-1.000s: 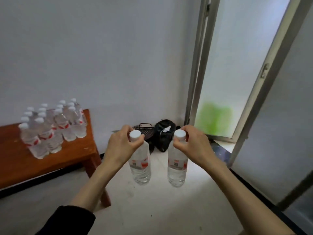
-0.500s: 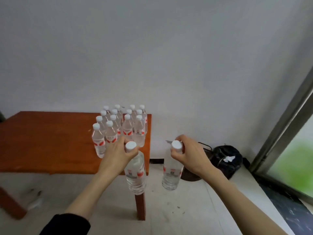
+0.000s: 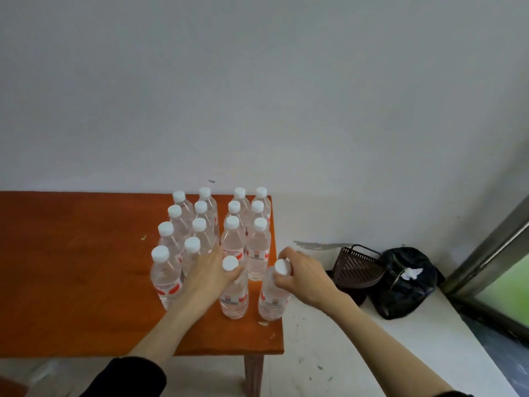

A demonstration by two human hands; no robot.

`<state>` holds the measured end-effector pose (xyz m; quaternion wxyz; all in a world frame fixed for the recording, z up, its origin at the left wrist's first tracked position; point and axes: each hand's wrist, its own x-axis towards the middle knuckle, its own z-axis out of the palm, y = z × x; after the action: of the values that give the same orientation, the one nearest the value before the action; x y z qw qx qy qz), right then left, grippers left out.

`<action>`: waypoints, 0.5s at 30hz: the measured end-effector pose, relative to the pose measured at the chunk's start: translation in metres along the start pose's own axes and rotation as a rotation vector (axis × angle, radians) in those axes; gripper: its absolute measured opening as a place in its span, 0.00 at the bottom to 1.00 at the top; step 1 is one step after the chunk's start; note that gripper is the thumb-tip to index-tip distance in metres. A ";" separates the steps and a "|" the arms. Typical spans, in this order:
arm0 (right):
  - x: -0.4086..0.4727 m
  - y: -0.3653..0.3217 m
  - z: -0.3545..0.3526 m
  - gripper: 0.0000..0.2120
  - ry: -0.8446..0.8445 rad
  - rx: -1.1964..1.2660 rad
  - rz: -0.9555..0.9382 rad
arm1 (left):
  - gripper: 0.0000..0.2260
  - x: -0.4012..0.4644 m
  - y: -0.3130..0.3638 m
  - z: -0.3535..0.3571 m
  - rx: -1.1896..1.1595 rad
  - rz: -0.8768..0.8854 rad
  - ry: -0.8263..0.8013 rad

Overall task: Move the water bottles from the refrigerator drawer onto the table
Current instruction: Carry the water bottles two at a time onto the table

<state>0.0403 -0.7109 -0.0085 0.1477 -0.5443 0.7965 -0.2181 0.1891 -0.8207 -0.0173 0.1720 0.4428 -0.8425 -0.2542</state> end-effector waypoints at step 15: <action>0.093 0.010 0.035 0.18 -0.072 0.053 -0.058 | 0.18 0.067 -0.025 0.023 0.024 -0.186 -0.031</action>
<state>0.0154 -0.8010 -0.0433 0.1843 -0.5703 0.7686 -0.2238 0.1572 -0.8817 -0.0460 0.1294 0.5173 -0.8031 -0.2658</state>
